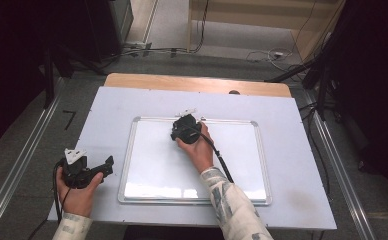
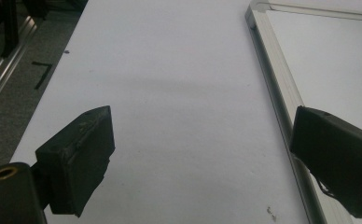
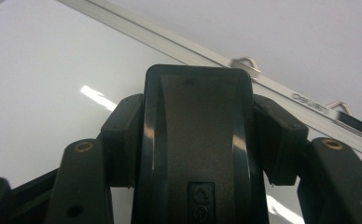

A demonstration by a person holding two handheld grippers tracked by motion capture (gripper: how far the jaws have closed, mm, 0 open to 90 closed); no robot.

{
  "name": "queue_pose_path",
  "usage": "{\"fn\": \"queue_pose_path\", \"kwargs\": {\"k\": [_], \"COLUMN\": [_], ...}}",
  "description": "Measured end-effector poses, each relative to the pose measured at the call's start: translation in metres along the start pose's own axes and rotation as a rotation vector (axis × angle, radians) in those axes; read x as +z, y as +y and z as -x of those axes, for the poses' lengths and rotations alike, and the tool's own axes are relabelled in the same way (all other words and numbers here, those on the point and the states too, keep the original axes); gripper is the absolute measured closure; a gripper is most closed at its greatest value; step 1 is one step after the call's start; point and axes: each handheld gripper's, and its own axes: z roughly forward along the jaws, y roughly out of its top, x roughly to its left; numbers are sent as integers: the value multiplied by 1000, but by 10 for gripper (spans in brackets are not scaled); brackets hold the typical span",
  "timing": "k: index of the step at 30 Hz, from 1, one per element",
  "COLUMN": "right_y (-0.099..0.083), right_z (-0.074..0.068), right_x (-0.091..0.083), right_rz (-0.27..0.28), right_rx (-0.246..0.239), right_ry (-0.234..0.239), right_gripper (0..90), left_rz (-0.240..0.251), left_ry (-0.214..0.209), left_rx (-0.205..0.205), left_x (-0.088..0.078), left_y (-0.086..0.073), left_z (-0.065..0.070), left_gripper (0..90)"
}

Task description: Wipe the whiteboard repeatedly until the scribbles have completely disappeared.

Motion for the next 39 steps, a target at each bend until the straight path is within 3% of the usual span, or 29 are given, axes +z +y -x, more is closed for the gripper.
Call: {"fn": "queue_pose_path", "kwargs": {"k": [4, 9, 22, 27, 39], "right_y": [-4, -16, -38, -44, -53], "right_z": [14, 47, 92, 104, 114], "right_x": [-2, -9, -25, -29, -38], "right_rz": [0, -6, -14, -14, -4], "right_rx": [24, 87, 154, 171, 174], "right_ry": [-16, -53, -106, -120, -117], "right_gripper": [391, 391, 391, 391, 391], "left_rz": [-2, -3, -6, -4, -4], "left_ry": [1, 2, 5, 7, 12], "left_rx": [1, 5, 7, 4, -1], "left_x": [0, 0, 0, 0, 1], "left_y": [0, -1, -1, -1, 0], "left_z": [0, 0, 0, 0, 0], "left_gripper": [71, 70, 71, 70, 70]}}
